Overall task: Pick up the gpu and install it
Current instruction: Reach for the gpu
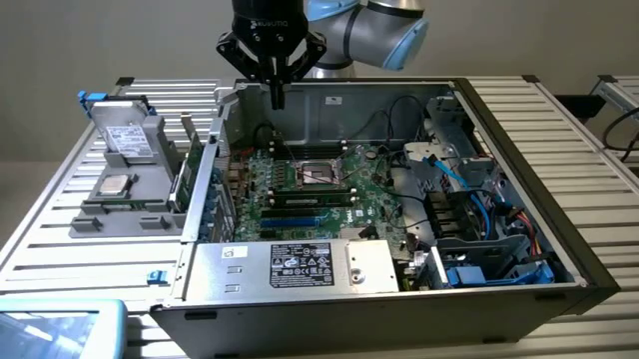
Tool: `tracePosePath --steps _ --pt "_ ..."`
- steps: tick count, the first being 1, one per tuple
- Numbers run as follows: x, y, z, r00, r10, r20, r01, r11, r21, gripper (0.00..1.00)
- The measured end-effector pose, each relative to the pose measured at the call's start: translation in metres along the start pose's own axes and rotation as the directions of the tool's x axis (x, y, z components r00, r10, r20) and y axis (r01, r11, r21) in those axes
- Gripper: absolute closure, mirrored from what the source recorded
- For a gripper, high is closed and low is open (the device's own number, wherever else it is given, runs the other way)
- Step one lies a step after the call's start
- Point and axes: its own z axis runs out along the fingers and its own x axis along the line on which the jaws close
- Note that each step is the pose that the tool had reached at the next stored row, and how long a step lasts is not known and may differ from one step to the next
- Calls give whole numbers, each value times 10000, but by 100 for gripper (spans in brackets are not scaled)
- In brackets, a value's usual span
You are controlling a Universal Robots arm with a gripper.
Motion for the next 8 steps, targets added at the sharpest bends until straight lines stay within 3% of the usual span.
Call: tracePosePath --steps 5,8 --pt "5 0 0 10000 1 0 -1 10000 0 88" --pt "85 -6 -1 10000 0 3 0 10000 1 88"
